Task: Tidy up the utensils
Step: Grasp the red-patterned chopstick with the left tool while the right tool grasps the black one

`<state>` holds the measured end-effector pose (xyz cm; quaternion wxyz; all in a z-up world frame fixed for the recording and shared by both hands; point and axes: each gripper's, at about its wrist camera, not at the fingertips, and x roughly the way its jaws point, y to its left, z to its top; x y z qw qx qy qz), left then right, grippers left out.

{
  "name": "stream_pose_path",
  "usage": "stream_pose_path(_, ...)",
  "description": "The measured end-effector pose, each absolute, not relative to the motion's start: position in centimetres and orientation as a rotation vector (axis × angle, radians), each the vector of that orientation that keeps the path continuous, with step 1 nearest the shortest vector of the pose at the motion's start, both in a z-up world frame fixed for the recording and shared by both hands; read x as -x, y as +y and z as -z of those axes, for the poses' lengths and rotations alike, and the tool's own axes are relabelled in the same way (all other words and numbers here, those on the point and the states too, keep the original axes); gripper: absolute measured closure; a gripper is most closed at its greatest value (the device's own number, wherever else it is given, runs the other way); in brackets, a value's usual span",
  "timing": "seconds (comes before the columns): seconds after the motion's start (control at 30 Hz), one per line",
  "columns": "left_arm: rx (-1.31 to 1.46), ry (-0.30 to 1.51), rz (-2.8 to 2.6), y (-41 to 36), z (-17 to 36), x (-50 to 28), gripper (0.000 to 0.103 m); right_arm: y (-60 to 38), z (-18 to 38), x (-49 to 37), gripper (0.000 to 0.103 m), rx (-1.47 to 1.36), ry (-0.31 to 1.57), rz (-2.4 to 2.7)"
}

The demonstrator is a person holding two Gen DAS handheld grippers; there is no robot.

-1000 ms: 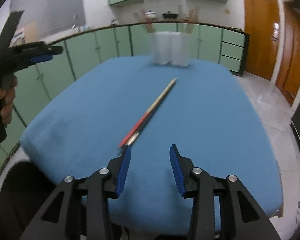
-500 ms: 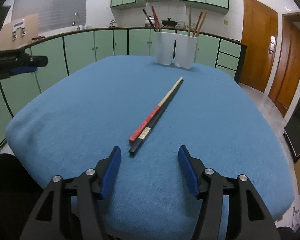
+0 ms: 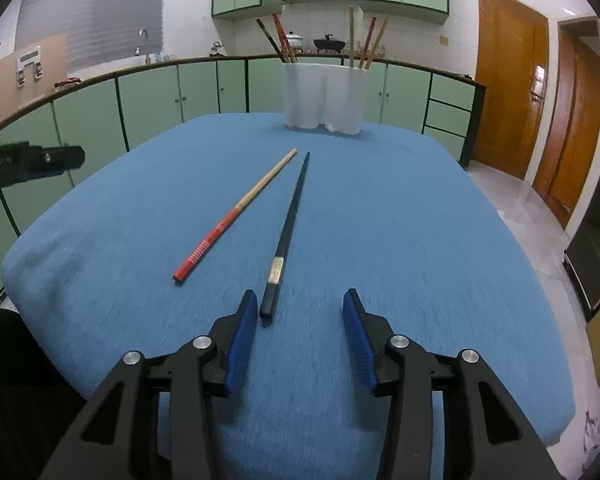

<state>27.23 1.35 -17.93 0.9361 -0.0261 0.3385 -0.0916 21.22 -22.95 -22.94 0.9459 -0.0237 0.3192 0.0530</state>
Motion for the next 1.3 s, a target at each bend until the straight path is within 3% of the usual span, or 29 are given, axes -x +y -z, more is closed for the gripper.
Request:
stream_pose_path(0.1, 0.051, 0.701, 0.193, 0.7, 18.3, -27.1, 0.056, -23.1, 23.0, -21.9, 0.06, 0.054, 0.639, -0.112)
stream_pose_path(0.17, 0.052, 0.705, 0.192, 0.5, 18.4, -27.1, 0.056, -23.5, 23.0, -22.2, 0.078, 0.056, 0.635, -0.095)
stream_pose_path(0.2, 0.053, 0.707, 0.191, 0.4, 18.5, -27.1, 0.056, -23.8, 23.0, -22.4, 0.092, 0.054, 0.634, -0.084)
stream_pose_path(0.33, 0.061, 0.713, 0.191, -0.4, 18.8, -26.8, 0.056, -25.9, 23.1, -22.3, 0.096, 0.017, 0.635, -0.015)
stream_pose_path(0.6, 0.028, 0.753, 0.285, -7.0, 21.2, -25.9, 0.056, -28.5, 22.9, -21.3, 0.096, -0.045, 0.65, 0.03)
stream_pose_path(0.93, -0.07, 0.75, 0.283, -11.9, 23.9, -25.5, 0.056, -29.3, 23.1, -20.8, 0.083, -0.044, 0.643, 0.009)
stream_pose_path(1.0, -0.077, 0.732, 0.269, -11.8, 24.0, -25.5, 0.066, -29.2, 23.1, -20.8, 0.079, -0.037, 0.639, 0.003)
stream_pose_path(1.07, -0.076, 0.714, 0.257, -11.3, 24.1, -25.7, 0.098, -29.1, 23.1, -20.9, 0.076, -0.03, 0.634, -0.001)
stream_pose_path(1.2, -0.05, 0.686, 0.233, -10.5, 24.2, -25.1, 0.098, -28.9, 23.1, -21.5, 0.076, -0.012, 0.633, -0.003)
stream_pose_path(1.3, -0.03, 0.675, 0.168, -9.5, 24.1, -24.9, 0.098, -28.3, 23.1, -21.9, 0.086, 0.011, 0.63, -0.02)
